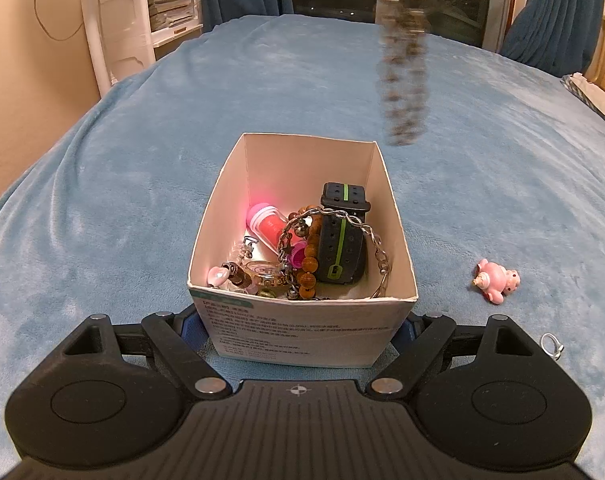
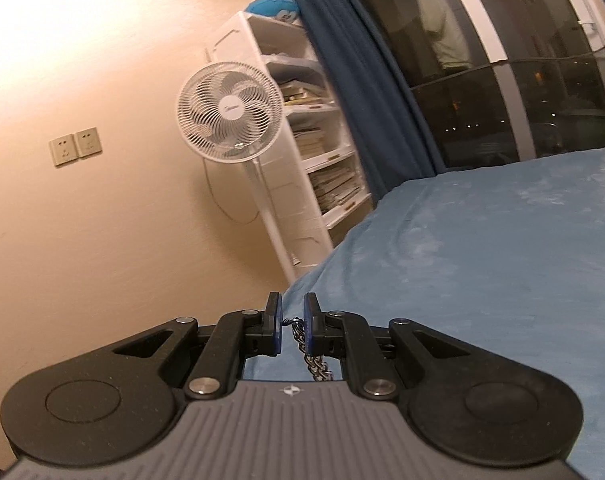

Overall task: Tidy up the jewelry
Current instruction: 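Lift the silver chain, carry it over the white box, release it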

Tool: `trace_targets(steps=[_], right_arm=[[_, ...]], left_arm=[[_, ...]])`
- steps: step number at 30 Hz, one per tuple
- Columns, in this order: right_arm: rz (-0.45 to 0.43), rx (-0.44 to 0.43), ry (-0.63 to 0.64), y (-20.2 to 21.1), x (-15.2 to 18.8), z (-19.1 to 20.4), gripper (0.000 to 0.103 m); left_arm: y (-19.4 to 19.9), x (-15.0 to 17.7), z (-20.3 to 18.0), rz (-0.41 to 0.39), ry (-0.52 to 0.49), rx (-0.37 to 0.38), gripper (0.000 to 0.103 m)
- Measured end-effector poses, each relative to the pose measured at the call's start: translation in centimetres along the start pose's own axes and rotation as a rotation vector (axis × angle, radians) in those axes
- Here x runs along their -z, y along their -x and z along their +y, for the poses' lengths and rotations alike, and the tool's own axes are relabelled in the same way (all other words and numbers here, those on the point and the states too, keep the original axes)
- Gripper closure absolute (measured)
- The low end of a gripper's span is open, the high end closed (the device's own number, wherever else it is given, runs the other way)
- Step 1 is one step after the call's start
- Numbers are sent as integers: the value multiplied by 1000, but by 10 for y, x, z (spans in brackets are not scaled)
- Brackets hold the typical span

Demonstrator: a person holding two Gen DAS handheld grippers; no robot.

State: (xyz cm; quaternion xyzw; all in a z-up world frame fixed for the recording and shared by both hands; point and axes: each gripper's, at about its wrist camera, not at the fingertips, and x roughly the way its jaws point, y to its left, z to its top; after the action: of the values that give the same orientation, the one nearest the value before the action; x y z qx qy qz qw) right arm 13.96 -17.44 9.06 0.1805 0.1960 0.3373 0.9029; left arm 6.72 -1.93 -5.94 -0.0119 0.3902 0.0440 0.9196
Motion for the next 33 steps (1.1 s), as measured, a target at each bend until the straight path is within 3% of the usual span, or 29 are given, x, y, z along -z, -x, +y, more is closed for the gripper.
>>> trace_targets(steps=[26, 31, 33], right_arm=[[101, -50, 42, -13, 4, 10, 0], [39, 73, -34, 1, -2, -15, 0], [-1, 166, -62, 11, -4, -31, 0]], left_arm=[[0, 0, 0, 1, 0, 1, 44], [-1, 0, 0, 3, 0, 1, 44], [-1, -1, 0, 4, 0, 1, 44]])
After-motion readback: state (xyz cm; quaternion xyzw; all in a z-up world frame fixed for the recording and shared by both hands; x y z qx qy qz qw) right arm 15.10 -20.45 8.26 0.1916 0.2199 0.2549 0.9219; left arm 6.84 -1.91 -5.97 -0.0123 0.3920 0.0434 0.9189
